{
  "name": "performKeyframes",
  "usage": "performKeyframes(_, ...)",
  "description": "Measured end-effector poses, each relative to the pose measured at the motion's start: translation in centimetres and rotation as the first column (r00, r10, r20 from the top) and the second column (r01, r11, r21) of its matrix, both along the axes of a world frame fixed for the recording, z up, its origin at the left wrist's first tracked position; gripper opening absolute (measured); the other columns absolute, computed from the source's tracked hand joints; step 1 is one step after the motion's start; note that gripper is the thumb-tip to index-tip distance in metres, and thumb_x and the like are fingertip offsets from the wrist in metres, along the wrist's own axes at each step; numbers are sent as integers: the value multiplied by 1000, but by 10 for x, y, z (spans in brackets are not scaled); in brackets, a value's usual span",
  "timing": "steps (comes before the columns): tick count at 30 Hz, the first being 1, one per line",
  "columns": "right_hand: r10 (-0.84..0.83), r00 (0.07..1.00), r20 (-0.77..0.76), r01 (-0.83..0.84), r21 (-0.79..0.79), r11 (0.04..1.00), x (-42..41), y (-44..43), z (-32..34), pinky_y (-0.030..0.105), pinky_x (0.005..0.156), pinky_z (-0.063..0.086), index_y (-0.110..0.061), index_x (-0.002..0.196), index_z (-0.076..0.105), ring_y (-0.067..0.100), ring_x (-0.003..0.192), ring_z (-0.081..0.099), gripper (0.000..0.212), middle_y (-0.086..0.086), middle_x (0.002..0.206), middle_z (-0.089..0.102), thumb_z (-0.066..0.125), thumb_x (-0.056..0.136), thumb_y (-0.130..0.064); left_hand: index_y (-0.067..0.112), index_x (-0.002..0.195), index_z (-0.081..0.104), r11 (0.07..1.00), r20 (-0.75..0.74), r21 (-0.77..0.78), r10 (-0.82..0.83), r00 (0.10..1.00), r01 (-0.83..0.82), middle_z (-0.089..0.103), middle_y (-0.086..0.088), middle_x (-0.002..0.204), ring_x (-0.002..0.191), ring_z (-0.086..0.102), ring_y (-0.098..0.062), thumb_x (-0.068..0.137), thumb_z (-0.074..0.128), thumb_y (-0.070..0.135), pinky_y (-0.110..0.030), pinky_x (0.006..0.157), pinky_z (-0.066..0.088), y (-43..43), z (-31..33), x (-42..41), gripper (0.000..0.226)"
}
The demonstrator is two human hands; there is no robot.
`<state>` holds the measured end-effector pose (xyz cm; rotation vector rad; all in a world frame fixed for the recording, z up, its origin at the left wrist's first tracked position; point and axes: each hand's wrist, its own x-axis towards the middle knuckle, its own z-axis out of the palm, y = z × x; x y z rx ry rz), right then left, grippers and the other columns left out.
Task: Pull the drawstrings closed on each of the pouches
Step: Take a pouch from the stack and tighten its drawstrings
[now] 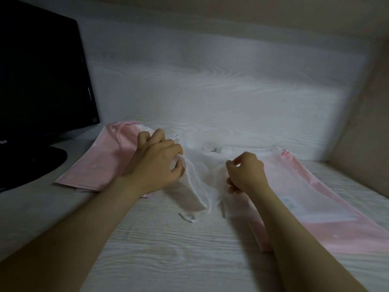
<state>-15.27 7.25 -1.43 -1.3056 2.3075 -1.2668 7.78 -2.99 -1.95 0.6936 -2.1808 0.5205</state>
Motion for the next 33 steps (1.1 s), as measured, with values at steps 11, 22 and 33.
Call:
performKeyframes(11, 506, 832, -228, -525, -29, 851, 49, 17, 23, 25, 51, 36, -23, 81, 69, 7, 41, 42, 32, -6, 46, 52, 80, 81, -53, 22, 89, 70, 991, -19, -14, 131, 991, -132, 65, 7, 106, 103, 46, -25, 92, 58, 55, -45, 85, 27, 1, 3, -1, 35)
performKeyframes(22, 67, 967, -246, -129, -245, 961, 23, 1, 17, 21, 65, 53, -28, 99, 76, 4, 72, 69, 20, -11, 77, 72, 80, 79, -32, 18, 82, 65, 979, -222, 16, 200, 954, -202, 56, -6, 112, 105, 40, -31, 76, 57, 30, -47, 91, 26, 0, 4, 4, 15)
performKeyframes(33, -233, 889, -395, 181, -165, 970, 10, -5, 2, 39, 75, 52, -19, 106, 70, 37, 96, 67, 41, 10, 100, 71, 64, 95, -58, 7, 118, 54, 973, -277, 149, 212, 937, -177, 57, -17, 112, 99, 51, -39, 82, 55, 2, -50, 88, 44, -15, -2, 7, 37)
